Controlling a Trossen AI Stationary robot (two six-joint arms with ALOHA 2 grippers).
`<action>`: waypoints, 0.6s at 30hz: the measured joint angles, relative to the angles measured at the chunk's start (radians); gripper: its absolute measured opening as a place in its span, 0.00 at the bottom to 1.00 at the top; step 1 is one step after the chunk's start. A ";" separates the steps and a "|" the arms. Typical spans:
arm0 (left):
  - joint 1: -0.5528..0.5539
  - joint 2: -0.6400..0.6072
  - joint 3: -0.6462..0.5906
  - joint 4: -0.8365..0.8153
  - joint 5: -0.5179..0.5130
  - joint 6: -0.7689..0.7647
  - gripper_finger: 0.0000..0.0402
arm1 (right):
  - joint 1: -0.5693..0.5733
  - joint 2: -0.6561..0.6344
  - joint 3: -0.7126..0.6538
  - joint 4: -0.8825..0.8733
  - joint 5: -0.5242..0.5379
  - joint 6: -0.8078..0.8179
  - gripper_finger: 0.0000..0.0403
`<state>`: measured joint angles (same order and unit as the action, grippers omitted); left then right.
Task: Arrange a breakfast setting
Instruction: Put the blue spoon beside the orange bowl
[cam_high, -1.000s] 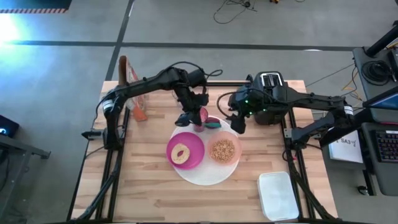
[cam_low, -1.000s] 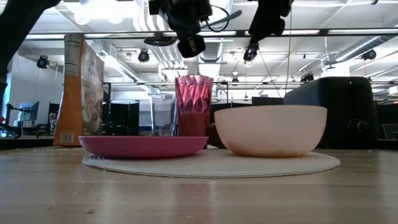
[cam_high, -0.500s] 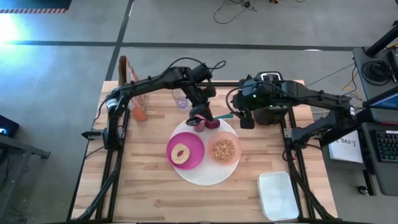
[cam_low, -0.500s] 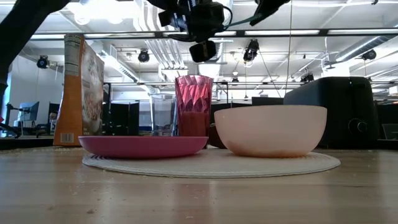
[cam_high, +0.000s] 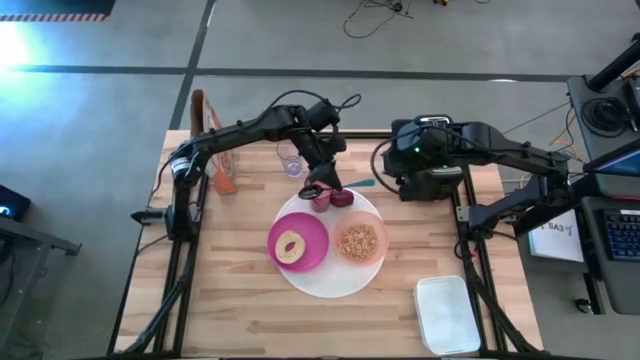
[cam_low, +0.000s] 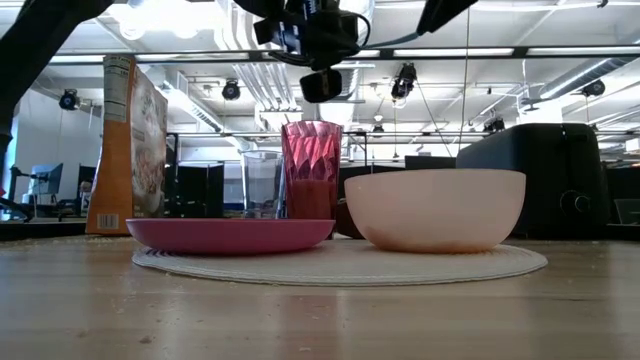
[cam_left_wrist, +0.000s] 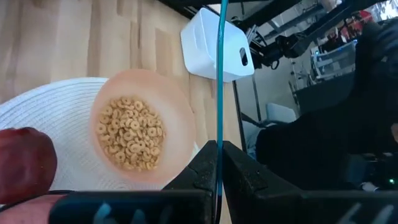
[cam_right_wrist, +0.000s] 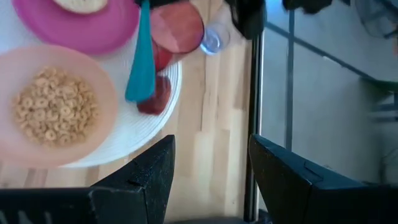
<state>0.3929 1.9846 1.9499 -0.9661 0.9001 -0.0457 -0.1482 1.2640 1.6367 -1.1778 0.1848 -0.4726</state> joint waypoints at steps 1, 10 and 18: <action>0.000 0.000 0.000 0.006 -0.001 -0.008 0.00 | 0.000 0.000 0.000 -0.010 0.000 0.001 0.49; 0.002 -0.001 0.000 0.166 -0.054 -0.119 0.00 | 0.060 0.038 -0.007 -0.022 -0.005 0.002 0.49; -0.004 -0.001 0.000 0.234 -0.054 -0.153 0.00 | 0.101 0.116 -0.007 -0.022 0.157 -0.011 0.49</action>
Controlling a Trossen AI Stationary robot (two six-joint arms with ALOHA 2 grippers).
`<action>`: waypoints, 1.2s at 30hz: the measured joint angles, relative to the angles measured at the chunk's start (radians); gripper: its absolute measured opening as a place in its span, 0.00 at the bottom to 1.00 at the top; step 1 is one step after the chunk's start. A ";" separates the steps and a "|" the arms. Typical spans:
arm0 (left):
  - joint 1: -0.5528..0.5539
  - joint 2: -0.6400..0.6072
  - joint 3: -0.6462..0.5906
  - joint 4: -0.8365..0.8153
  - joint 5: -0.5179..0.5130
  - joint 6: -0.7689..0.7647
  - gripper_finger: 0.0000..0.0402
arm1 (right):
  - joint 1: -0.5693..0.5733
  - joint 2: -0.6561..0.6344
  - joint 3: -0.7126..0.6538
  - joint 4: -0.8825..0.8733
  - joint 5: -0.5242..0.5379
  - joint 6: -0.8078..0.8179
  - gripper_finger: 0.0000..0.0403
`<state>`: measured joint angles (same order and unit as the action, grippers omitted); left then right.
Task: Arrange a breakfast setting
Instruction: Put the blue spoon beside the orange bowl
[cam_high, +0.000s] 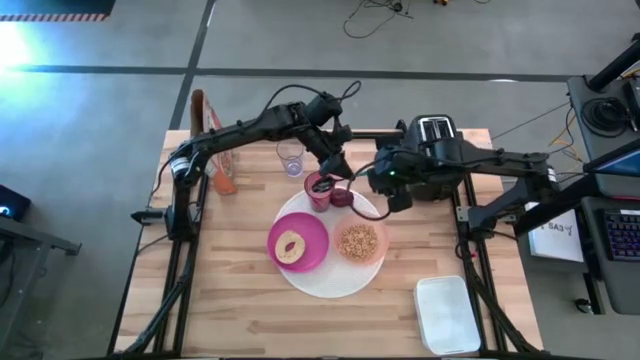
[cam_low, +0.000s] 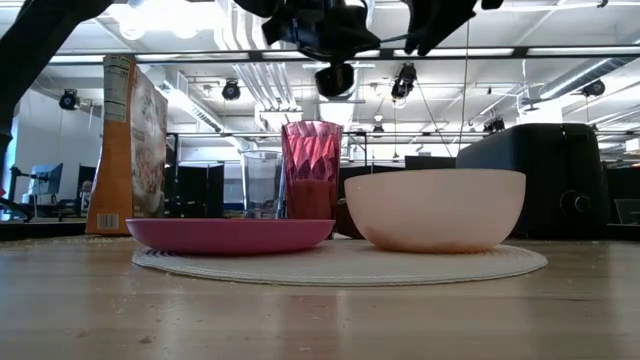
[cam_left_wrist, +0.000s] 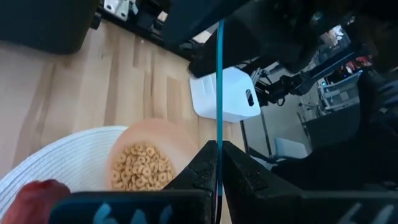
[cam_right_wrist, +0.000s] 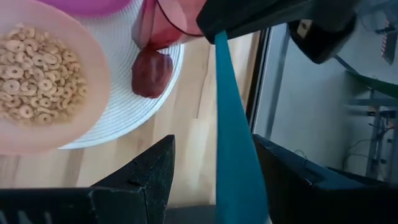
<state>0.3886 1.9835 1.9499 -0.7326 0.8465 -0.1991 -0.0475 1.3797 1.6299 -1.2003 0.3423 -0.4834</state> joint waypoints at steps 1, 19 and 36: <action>-0.001 0.000 0.000 0.005 0.000 -0.001 0.00 | 0.000 0.007 0.000 0.000 0.000 0.000 0.49; -0.007 0.011 -0.007 0.034 0.002 -0.003 0.00 | 0.004 0.035 0.000 0.008 0.047 0.031 0.36; -0.009 0.078 0.058 0.059 0.062 -0.032 0.00 | 0.011 0.035 -0.001 0.008 0.062 0.012 0.33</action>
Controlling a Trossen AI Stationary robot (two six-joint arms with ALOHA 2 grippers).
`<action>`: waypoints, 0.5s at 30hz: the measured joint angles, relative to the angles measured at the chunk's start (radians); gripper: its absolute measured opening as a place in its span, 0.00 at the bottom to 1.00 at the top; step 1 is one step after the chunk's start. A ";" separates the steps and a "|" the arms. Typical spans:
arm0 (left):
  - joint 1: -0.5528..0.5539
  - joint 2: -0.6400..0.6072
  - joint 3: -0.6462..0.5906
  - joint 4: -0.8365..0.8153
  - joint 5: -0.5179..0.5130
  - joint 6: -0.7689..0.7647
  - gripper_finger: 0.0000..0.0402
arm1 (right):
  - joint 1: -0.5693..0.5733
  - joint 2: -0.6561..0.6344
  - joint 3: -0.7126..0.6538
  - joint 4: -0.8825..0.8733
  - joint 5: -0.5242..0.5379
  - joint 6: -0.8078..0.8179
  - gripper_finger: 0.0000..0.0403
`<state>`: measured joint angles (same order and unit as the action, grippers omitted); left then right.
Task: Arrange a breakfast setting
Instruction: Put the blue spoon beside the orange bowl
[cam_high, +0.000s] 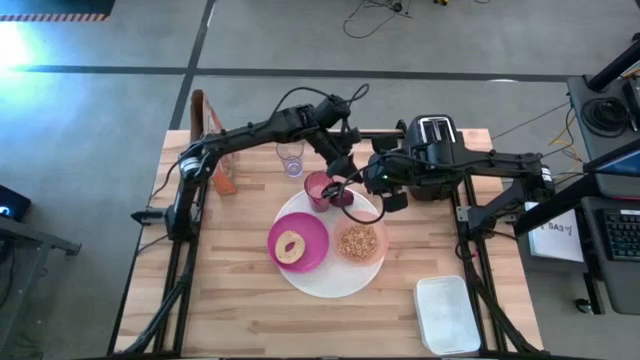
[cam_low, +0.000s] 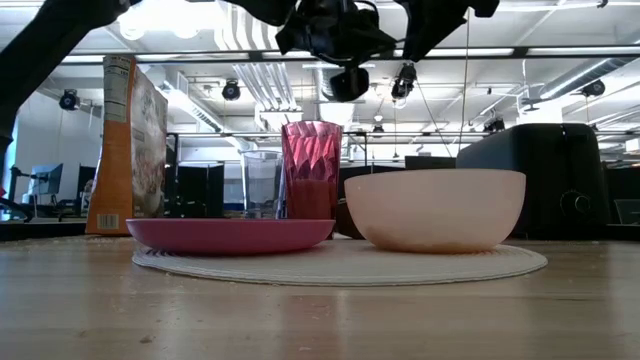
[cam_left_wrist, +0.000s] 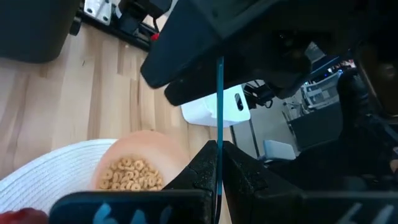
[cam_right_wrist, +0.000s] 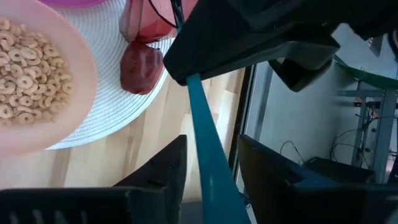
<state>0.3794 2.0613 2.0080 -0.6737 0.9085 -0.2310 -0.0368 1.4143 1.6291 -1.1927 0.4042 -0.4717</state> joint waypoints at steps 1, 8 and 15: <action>0.000 0.000 0.005 0.000 0.000 0.000 0.00 | 0.000 0.000 0.000 0.000 0.000 0.000 0.31; 0.000 0.000 0.008 -0.008 0.000 0.000 0.00 | 0.000 0.000 0.000 0.000 0.000 -0.001 0.16; 0.000 0.000 0.008 -0.007 0.002 0.004 0.00 | 0.000 0.000 -0.001 -0.008 -0.009 0.005 0.04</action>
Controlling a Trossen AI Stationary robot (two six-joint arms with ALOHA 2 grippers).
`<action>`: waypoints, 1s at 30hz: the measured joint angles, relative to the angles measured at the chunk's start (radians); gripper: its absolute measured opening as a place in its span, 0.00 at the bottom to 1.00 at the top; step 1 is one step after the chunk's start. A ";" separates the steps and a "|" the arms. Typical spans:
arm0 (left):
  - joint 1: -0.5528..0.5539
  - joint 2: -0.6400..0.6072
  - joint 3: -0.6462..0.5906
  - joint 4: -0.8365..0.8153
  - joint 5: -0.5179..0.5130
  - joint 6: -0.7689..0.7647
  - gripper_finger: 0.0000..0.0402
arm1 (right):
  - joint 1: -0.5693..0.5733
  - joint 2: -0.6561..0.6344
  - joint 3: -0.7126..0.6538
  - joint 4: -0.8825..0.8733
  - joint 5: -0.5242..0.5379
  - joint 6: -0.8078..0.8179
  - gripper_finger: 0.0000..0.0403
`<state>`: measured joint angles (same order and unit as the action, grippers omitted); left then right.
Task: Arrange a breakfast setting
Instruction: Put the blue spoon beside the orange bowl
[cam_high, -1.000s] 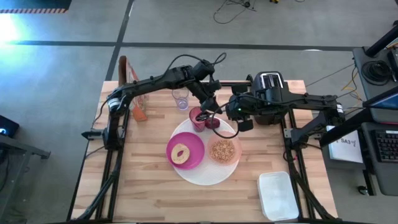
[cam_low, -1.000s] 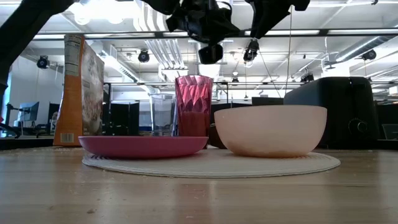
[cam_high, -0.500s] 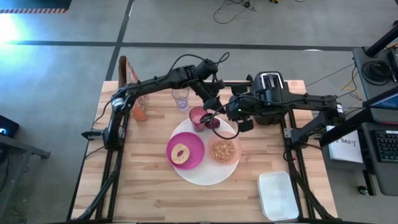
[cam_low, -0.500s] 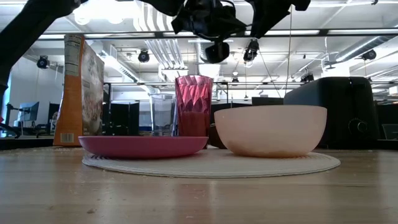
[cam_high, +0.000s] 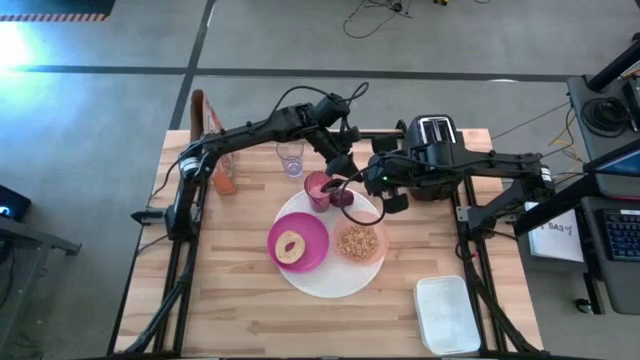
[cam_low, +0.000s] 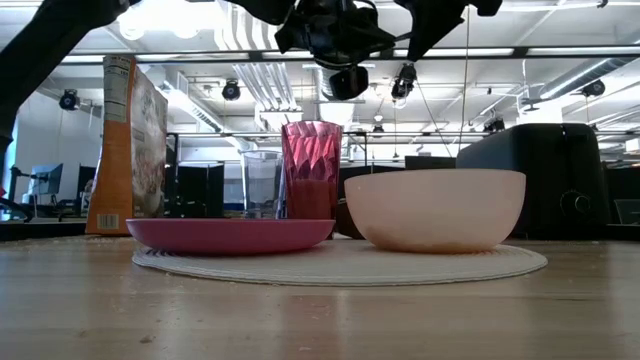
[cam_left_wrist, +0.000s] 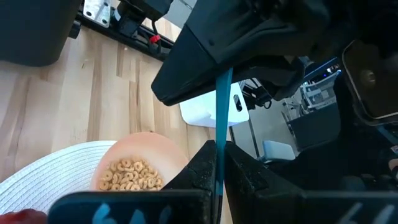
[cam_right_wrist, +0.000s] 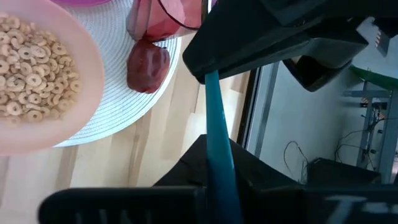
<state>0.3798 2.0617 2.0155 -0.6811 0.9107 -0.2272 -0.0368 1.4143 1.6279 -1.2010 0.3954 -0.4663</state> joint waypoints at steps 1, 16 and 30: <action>0.000 0.000 0.000 0.000 0.001 0.000 0.00 | 0.000 0.000 0.000 -0.002 0.000 0.007 0.03; 0.000 0.000 0.005 -0.023 0.037 0.030 0.09 | -0.003 -0.001 0.000 -0.025 -0.005 0.203 0.02; 0.000 -0.002 0.066 -0.080 0.042 0.135 0.29 | -0.005 -0.002 0.000 -0.073 -0.055 0.312 0.02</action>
<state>0.3794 2.0598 2.0816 -0.7615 0.9524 -0.0917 -0.0418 1.4120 1.6279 -1.2743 0.3403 -0.1541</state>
